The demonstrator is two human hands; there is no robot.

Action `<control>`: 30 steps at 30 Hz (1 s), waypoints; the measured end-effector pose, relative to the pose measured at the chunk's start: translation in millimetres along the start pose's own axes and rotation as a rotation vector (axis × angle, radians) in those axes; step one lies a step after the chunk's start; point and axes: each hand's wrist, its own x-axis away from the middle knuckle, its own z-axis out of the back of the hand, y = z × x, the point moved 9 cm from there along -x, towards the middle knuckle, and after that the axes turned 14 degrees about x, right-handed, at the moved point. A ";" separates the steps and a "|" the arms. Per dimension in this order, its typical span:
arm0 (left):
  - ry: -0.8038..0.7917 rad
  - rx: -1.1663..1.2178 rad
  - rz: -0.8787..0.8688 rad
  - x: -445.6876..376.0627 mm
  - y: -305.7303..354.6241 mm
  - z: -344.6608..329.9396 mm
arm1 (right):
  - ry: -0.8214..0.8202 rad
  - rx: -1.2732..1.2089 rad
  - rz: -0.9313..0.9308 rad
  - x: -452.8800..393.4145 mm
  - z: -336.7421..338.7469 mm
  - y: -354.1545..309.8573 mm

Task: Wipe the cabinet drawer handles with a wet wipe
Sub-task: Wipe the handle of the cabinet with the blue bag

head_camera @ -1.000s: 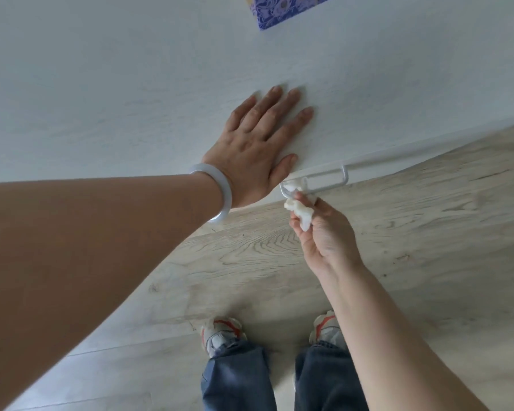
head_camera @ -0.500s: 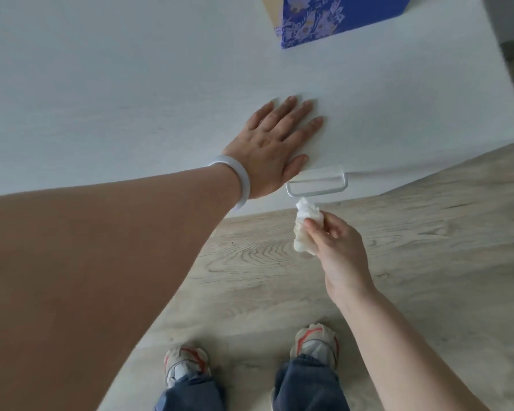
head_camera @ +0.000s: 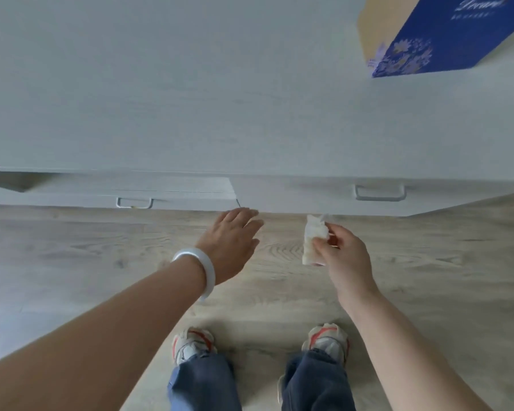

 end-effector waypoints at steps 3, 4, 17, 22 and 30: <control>-0.093 0.044 0.195 39.6 -53.3 1.2 | -0.055 0.046 0.011 17.7 -39.6 -24.5; -0.115 0.055 0.242 52.6 -67.6 3.7 | -0.063 0.065 0.013 23.4 -52.2 -32.5; -0.172 0.097 0.444 146.3 -198.2 55.8 | -0.174 0.135 -0.140 51.4 -205.4 -92.8; -0.154 0.120 0.494 132.4 -242.3 65.2 | -0.238 0.208 -0.091 30.0 -243.7 -118.3; -0.113 0.133 0.412 125.0 -320.4 88.0 | -0.227 0.217 -0.153 21.0 -326.5 -143.7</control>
